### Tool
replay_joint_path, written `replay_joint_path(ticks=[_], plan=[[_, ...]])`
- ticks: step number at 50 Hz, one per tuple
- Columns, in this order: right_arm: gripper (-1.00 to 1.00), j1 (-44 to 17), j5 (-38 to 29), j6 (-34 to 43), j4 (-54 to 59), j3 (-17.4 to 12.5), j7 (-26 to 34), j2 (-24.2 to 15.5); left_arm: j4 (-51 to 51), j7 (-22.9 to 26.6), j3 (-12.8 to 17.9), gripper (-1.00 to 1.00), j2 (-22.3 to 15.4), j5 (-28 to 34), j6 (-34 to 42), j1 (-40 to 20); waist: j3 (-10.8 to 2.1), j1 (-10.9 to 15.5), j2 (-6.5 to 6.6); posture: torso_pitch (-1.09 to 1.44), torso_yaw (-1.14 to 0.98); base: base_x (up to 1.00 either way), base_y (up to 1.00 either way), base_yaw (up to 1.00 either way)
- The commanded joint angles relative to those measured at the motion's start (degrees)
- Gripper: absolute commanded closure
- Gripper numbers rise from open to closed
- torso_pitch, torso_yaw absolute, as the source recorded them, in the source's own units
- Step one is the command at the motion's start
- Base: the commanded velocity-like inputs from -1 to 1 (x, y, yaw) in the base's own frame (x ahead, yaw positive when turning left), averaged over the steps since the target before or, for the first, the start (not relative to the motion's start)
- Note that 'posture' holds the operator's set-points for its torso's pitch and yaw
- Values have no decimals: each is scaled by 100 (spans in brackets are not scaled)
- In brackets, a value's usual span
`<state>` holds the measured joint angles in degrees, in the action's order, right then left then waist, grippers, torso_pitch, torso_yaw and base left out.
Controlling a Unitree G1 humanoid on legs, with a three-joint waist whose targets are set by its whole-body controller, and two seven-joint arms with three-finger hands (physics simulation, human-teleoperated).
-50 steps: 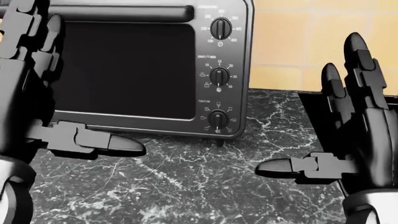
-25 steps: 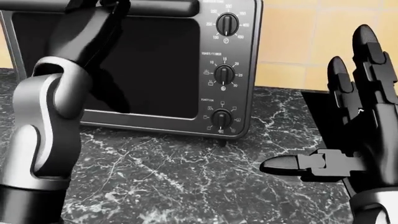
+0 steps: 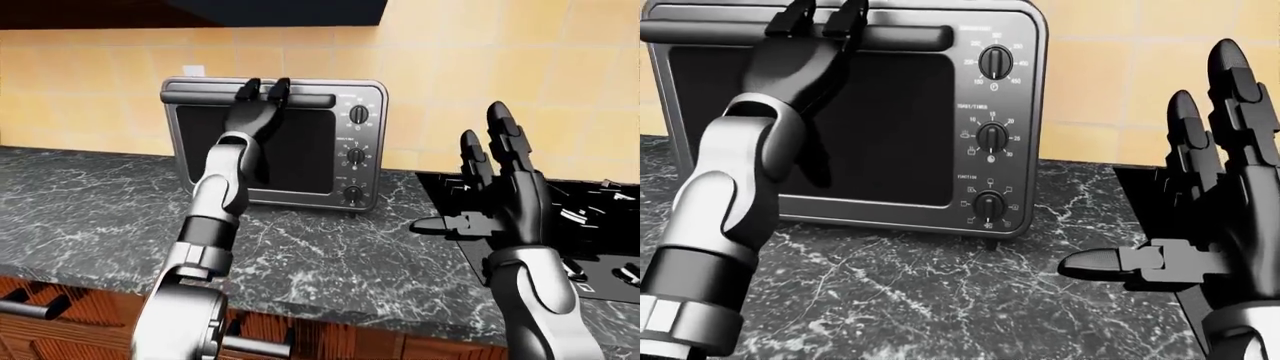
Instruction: Open the toaster oven door.
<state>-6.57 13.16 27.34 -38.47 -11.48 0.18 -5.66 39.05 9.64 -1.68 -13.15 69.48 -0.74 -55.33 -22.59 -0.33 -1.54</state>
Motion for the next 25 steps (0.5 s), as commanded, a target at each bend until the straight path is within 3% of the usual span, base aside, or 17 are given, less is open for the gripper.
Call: replay_joint_path(ticks=[1,5,10,12,25], plan=[[-100,-132,12,-109,-145,-12,-3,-31,-104,-22,20,-100,-21,12,-46,-197,18,-3,-3,-59,0,0,0,0],[-100,-129,19,-153,-102,-23,4,-27,-4,-128,20,-100,1,26,-70,-193,26,0,-10,-59,0,0,0,0],[-100,-118,27,-198,-72,-25,8,-27,-8,-101,20,-44,-11,52,-39,-160,27,3,-10,-59,0,0,0,0],[-100,-112,26,-201,-75,-18,7,-25,37,-125,12,-33,-10,61,-54,-175,26,3,-6,-59,0,0,0,0],[-100,-125,33,-171,-110,-9,-2,-26,893,-249,-23,-23,-62,63,-81,-830,3,19,-5,-59,0,0,0,0]])
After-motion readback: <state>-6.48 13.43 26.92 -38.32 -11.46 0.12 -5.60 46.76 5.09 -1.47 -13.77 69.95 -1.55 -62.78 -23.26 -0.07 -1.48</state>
